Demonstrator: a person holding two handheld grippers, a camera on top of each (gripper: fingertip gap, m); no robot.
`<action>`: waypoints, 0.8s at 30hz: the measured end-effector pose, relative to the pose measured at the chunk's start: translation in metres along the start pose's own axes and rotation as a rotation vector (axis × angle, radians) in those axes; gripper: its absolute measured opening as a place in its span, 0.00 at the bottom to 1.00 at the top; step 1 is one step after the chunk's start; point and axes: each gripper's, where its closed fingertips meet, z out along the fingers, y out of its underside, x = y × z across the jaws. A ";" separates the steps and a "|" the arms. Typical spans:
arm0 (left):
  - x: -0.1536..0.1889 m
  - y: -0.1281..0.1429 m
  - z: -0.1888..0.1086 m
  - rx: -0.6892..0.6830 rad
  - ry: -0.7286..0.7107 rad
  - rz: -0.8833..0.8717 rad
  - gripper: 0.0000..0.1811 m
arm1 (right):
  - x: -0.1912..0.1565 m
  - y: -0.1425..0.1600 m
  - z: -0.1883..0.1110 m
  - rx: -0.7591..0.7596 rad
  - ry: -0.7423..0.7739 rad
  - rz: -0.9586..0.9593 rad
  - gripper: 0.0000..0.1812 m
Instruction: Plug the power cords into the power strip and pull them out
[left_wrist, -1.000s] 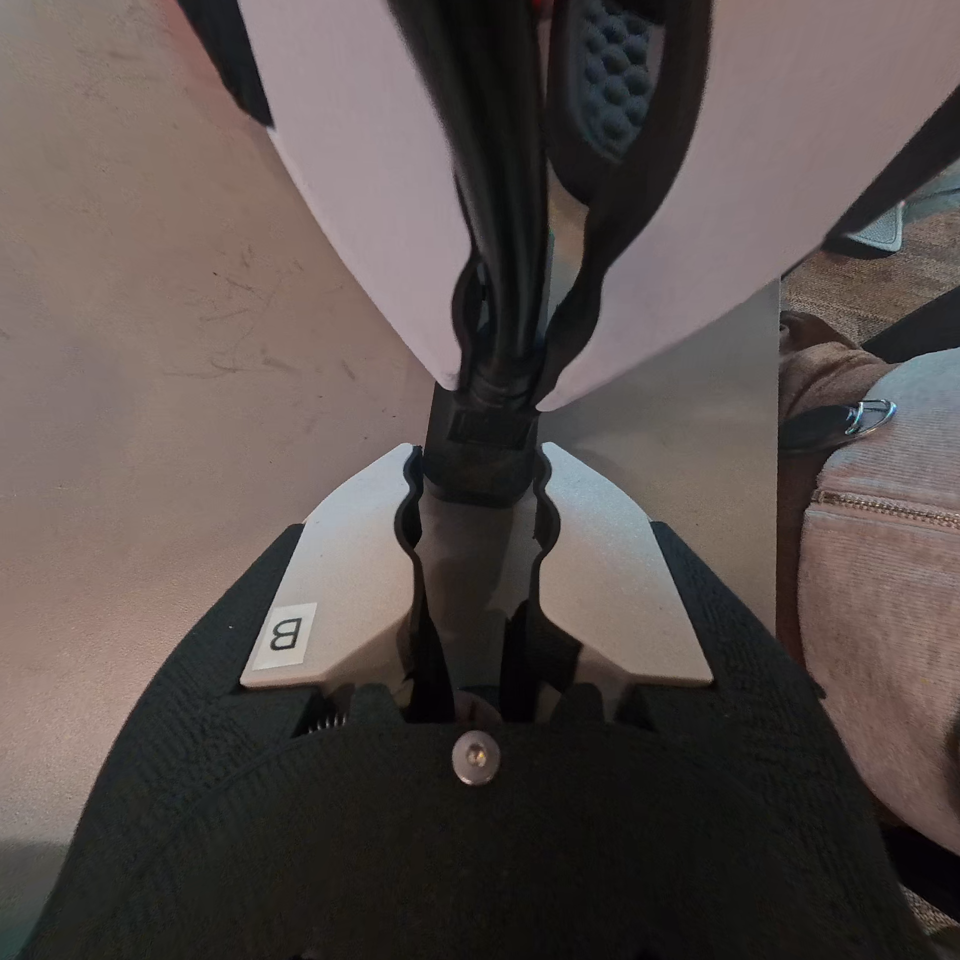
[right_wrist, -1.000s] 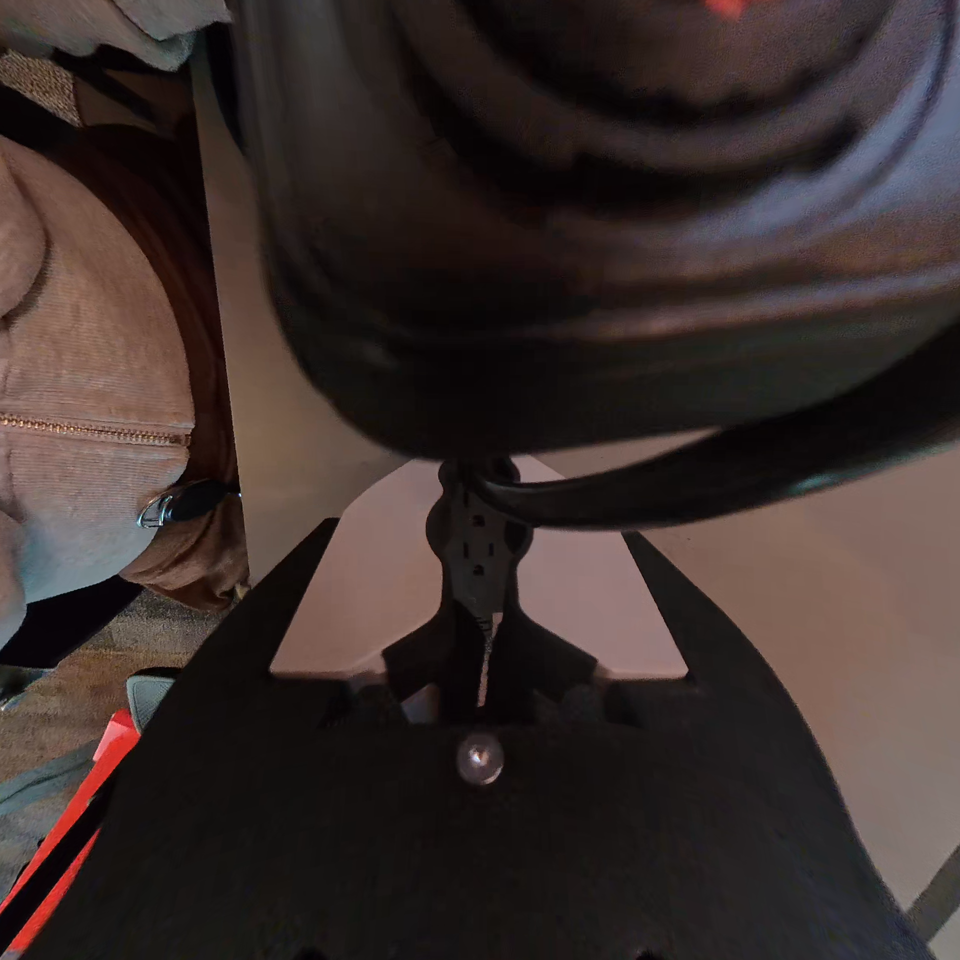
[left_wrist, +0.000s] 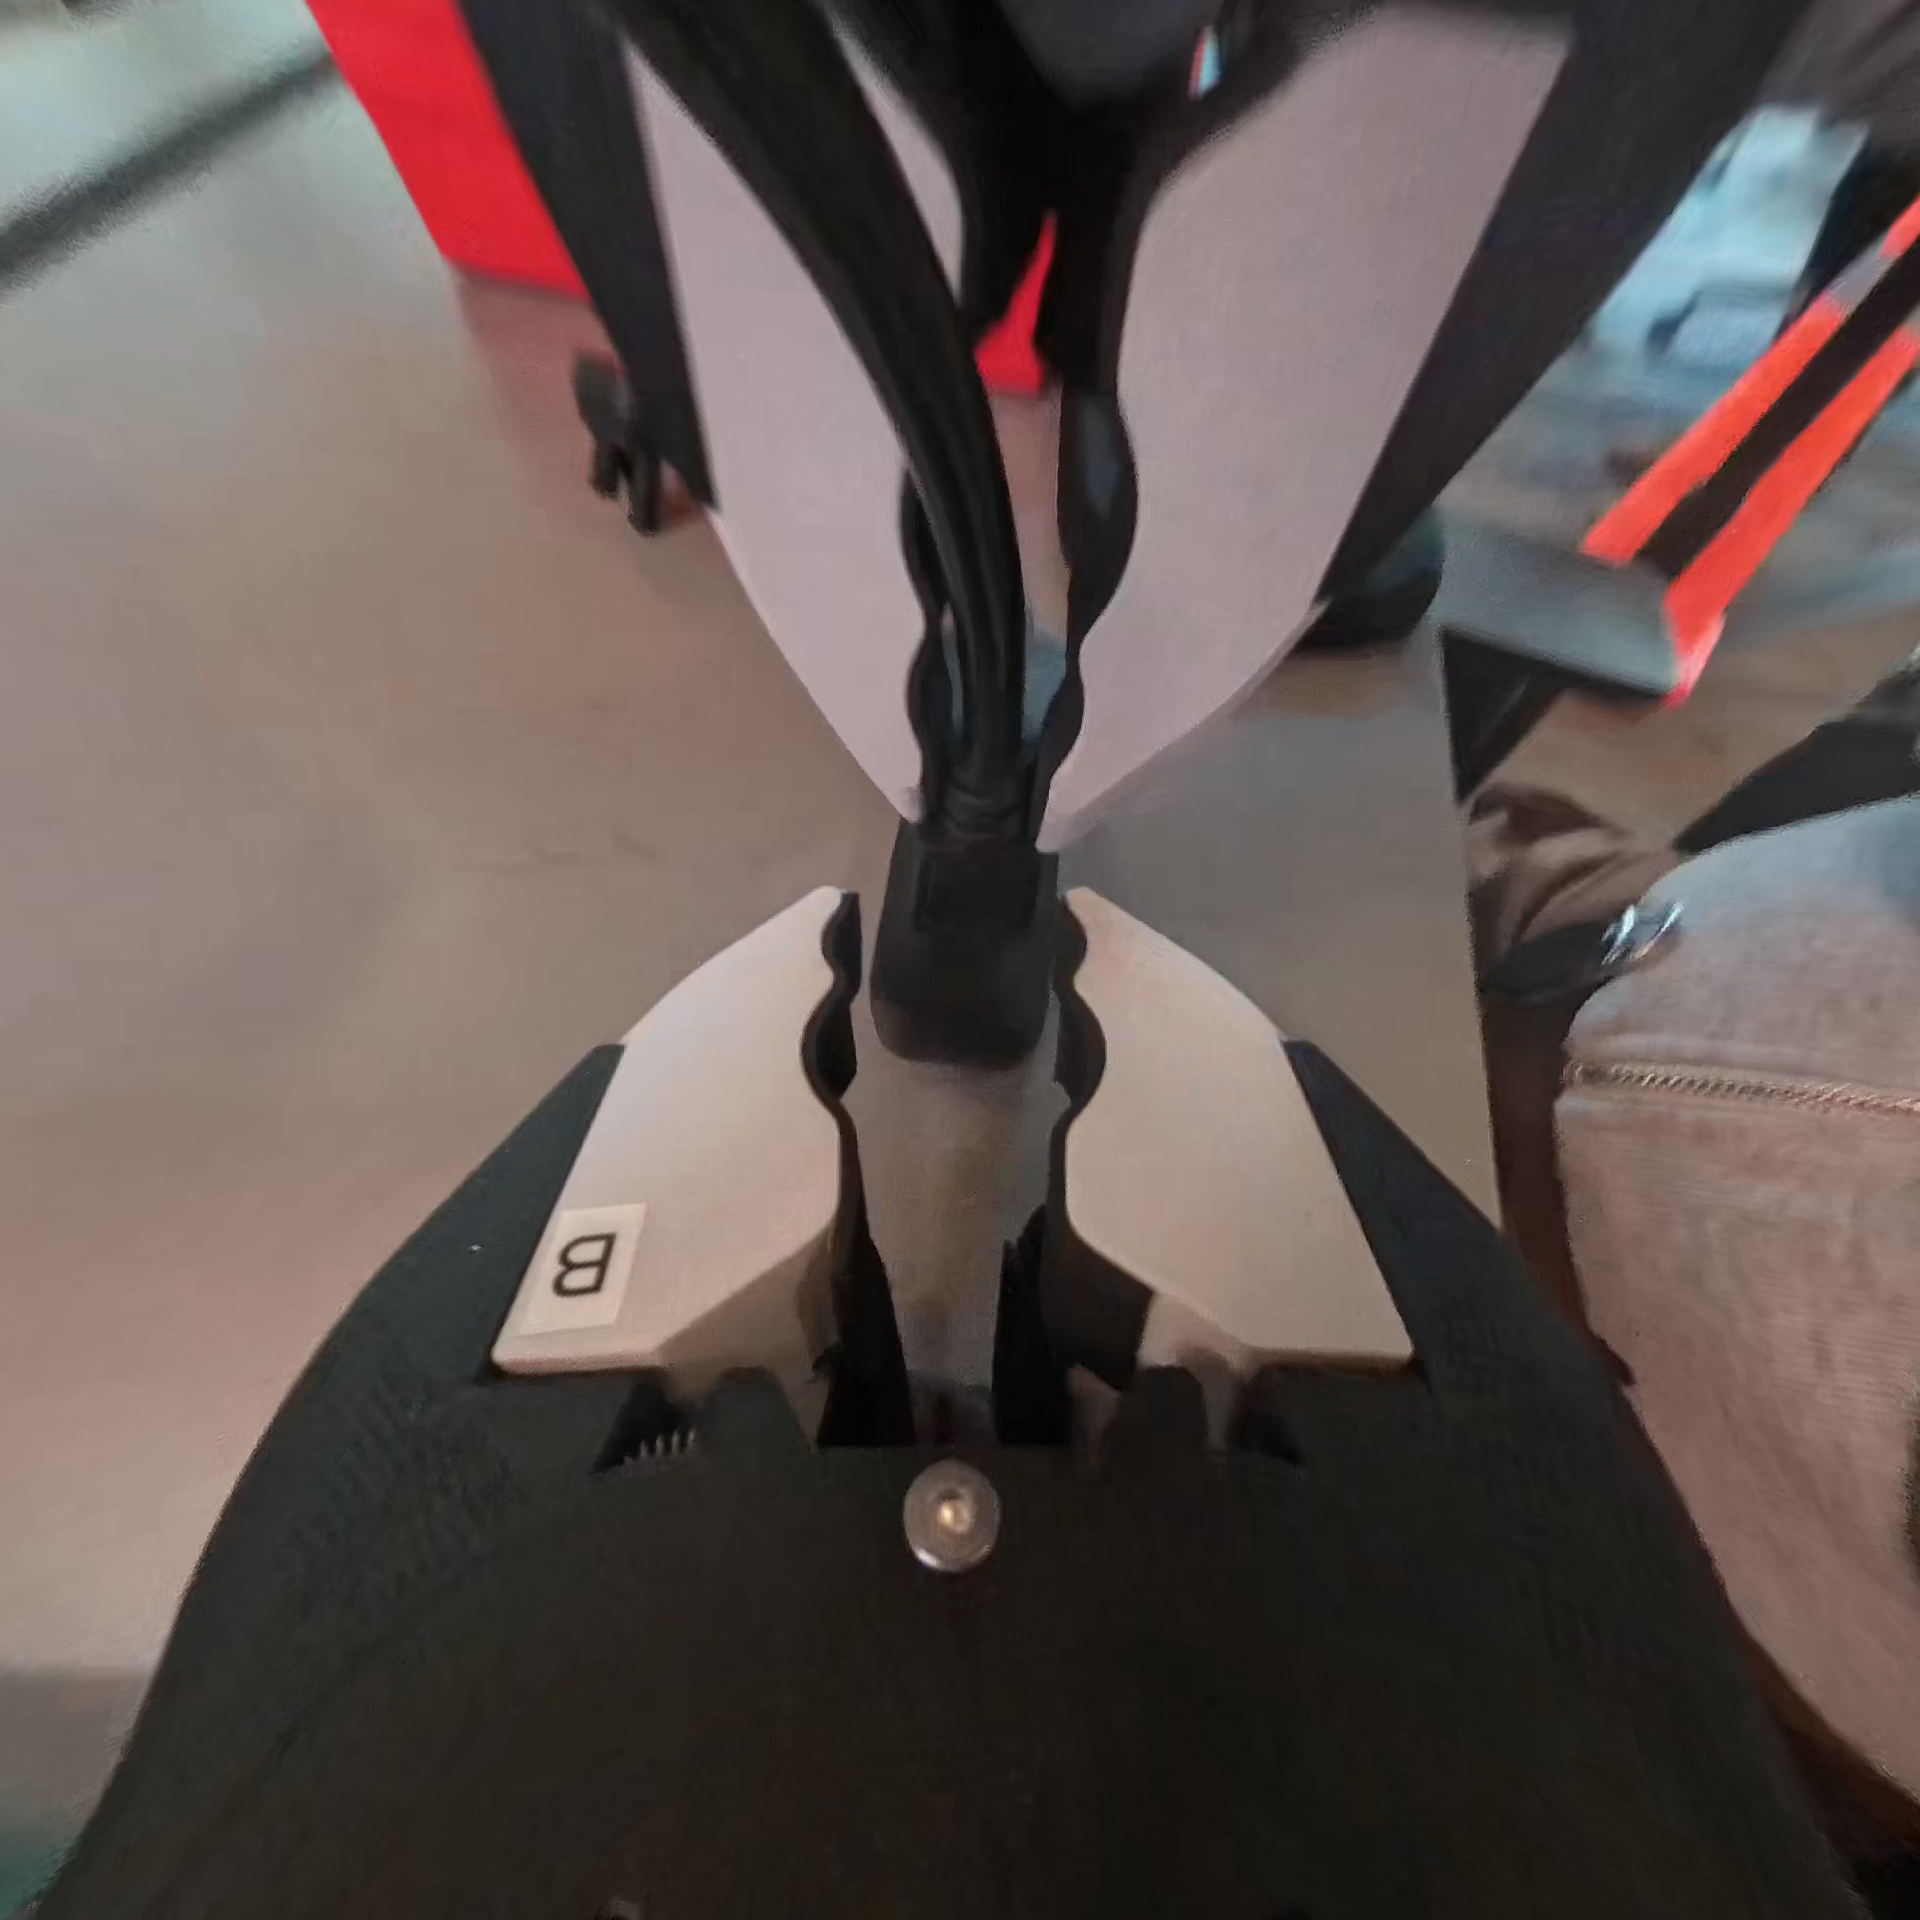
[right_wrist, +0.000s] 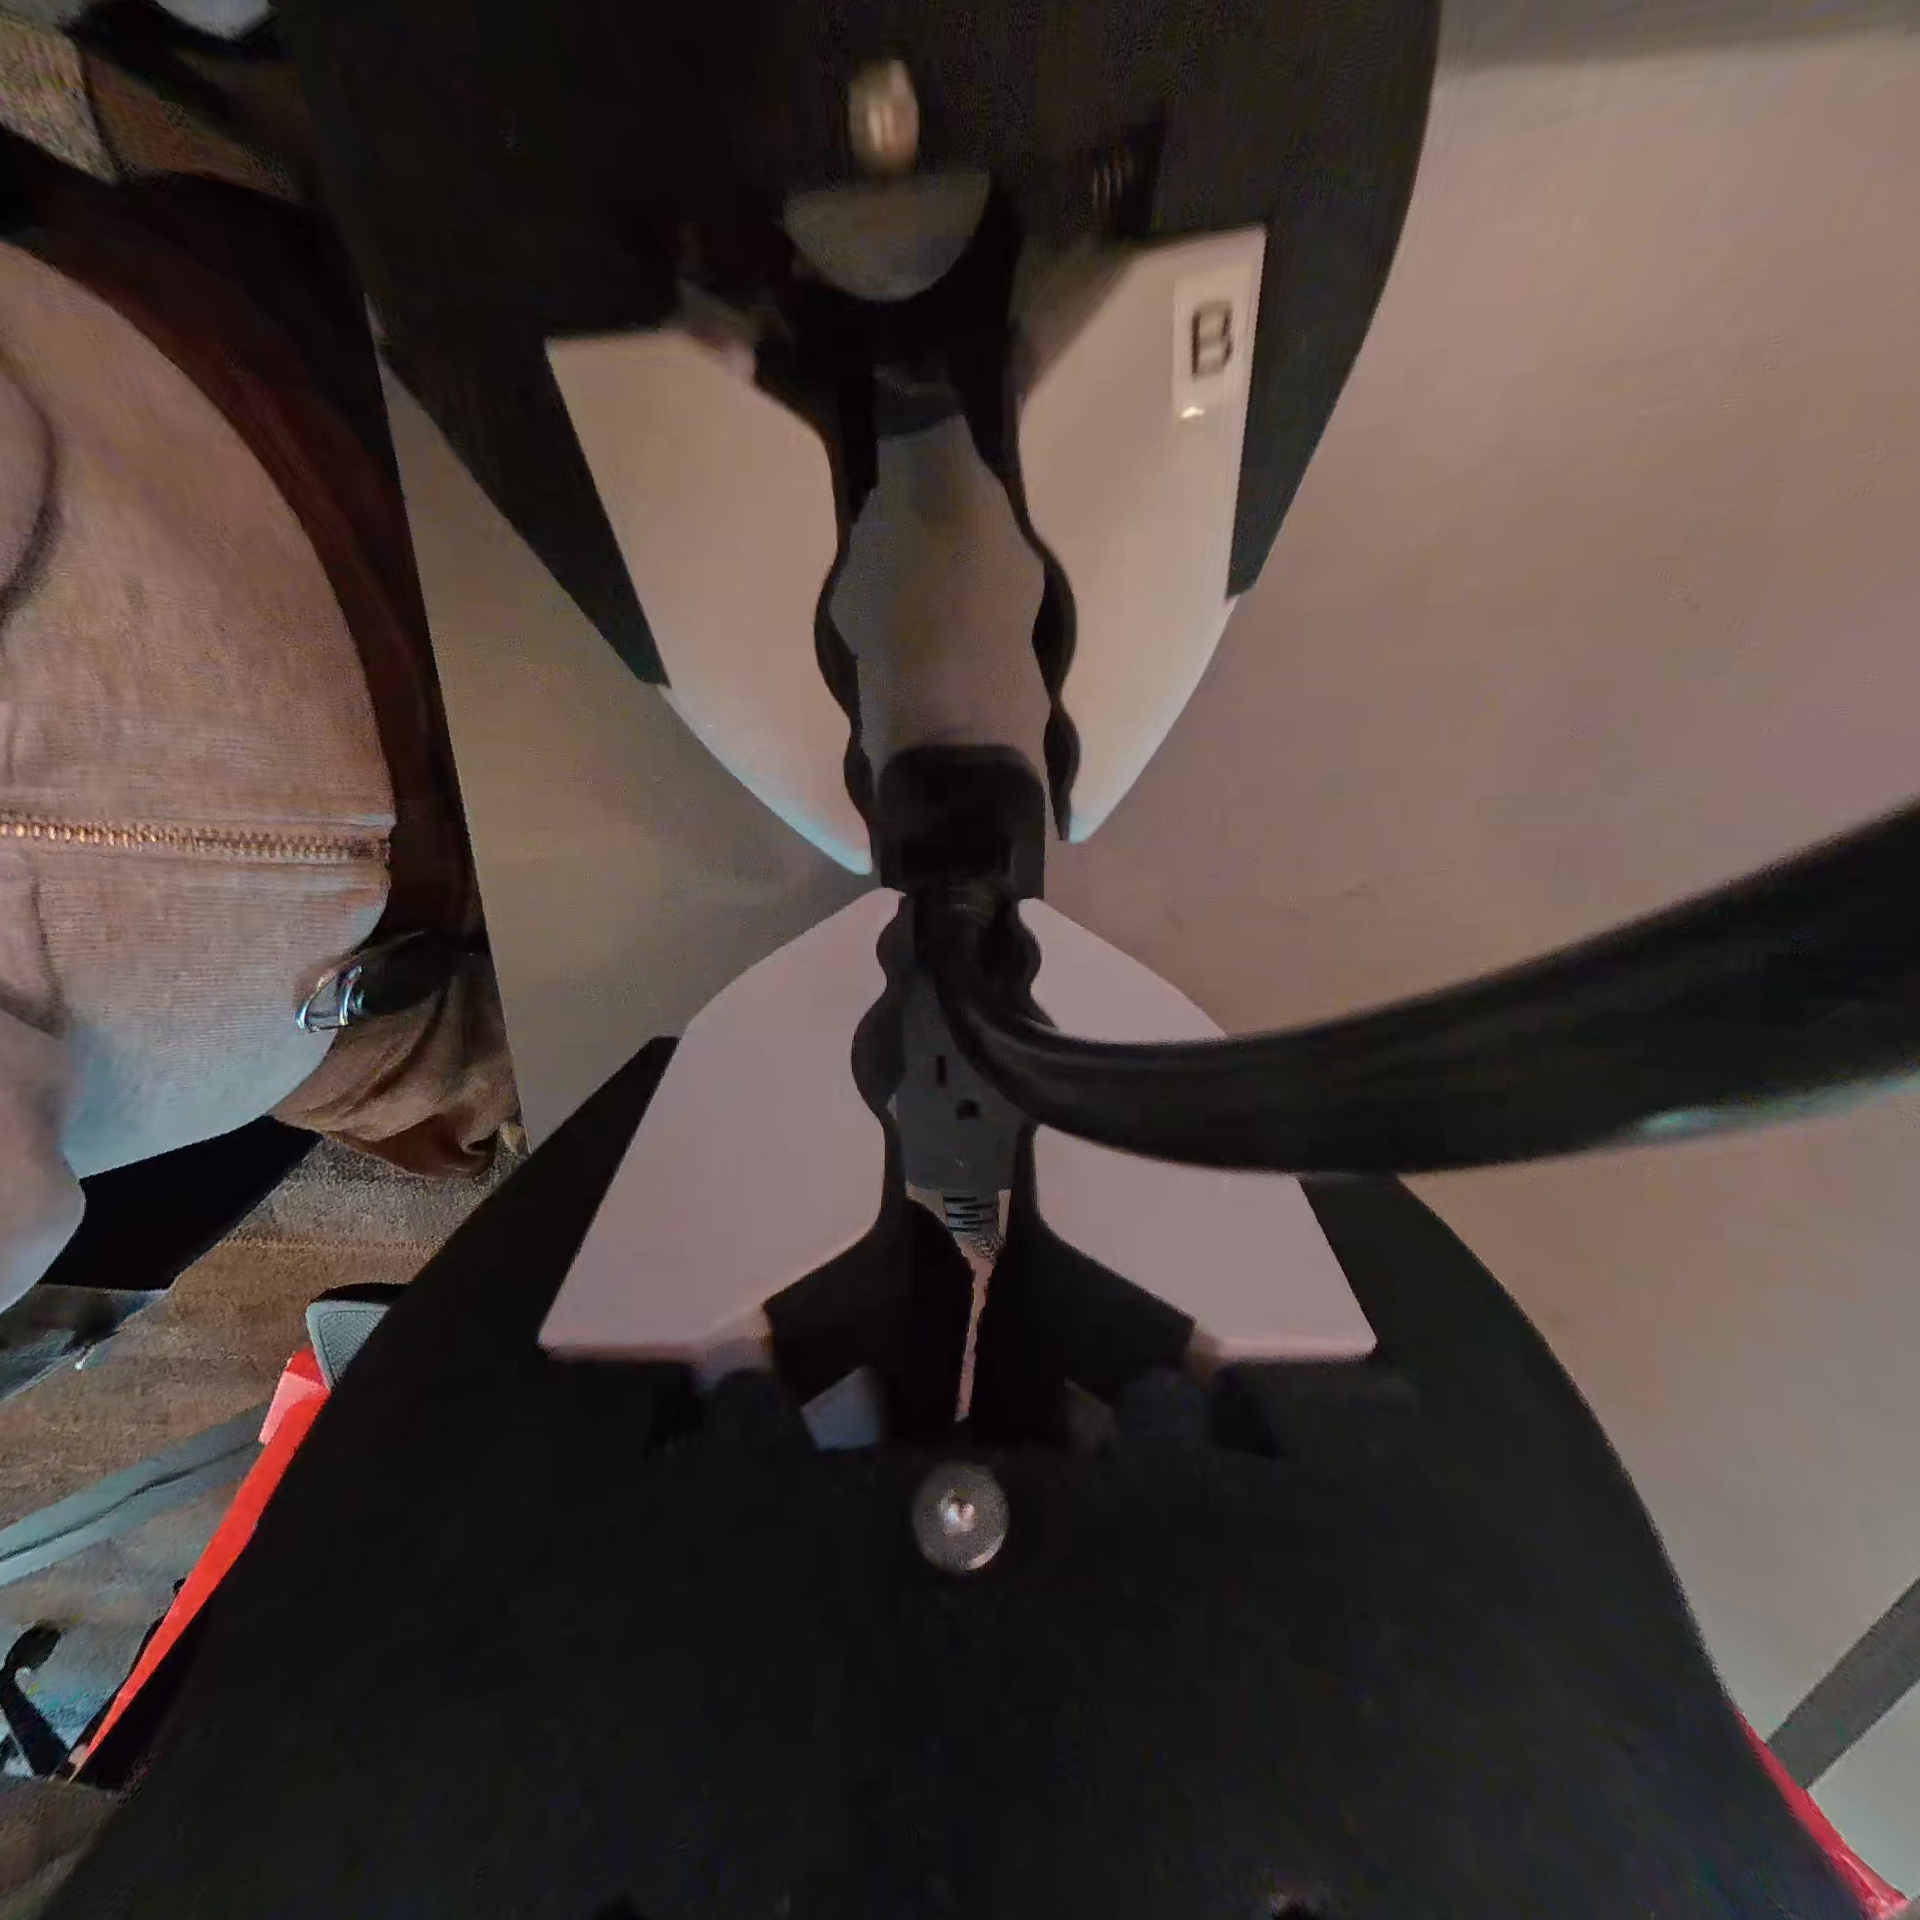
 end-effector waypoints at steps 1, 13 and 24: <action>-0.001 -0.007 -0.006 0.062 -0.001 -0.012 0.18 | 0.000 0.000 0.000 0.002 -0.001 0.000 0.09; 0.005 -0.003 0.013 -0.028 -0.003 0.061 0.14 | 0.000 -0.001 0.000 0.030 -0.007 0.005 0.09; 0.004 -0.001 0.015 -0.045 0.010 0.033 0.13 | 0.001 0.002 -0.001 0.109 -0.041 0.038 0.09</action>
